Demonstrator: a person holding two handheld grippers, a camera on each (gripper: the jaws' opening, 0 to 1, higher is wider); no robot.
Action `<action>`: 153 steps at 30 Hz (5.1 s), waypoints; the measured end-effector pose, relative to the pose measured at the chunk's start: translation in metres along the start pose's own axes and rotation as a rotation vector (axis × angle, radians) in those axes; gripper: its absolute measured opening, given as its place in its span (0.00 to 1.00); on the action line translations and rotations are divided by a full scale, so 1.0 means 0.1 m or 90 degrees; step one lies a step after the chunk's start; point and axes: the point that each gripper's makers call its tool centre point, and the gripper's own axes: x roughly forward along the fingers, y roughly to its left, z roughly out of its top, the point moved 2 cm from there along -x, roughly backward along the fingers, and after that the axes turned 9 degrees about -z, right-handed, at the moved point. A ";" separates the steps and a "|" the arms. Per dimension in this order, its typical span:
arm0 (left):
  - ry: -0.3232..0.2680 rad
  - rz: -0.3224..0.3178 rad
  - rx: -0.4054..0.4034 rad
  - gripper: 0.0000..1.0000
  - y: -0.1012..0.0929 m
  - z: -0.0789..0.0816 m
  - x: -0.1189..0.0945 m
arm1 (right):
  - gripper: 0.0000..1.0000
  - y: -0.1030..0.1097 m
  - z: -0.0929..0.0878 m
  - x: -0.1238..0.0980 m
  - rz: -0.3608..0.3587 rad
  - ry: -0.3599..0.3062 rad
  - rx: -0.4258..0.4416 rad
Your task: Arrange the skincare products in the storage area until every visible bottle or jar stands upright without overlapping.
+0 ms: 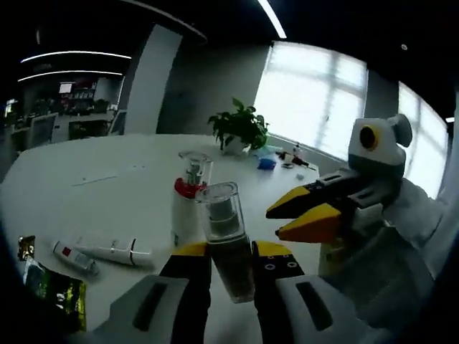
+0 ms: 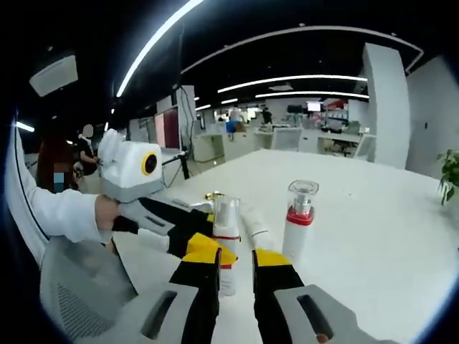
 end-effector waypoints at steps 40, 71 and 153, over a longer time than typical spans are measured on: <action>0.037 -0.058 0.187 0.16 -0.23 -0.17 0.13 | 0.14 0.11 -0.08 0.29 0.029 0.017 0.049; 0.107 0.051 0.210 0.16 0.13 -0.51 0.20 | 0.13 0.05 -0.31 0.53 -0.036 0.062 -0.055; 0.231 0.118 0.181 0.05 0.47 -0.84 0.00 | 0.10 0.06 -0.71 0.55 0.064 0.186 -0.160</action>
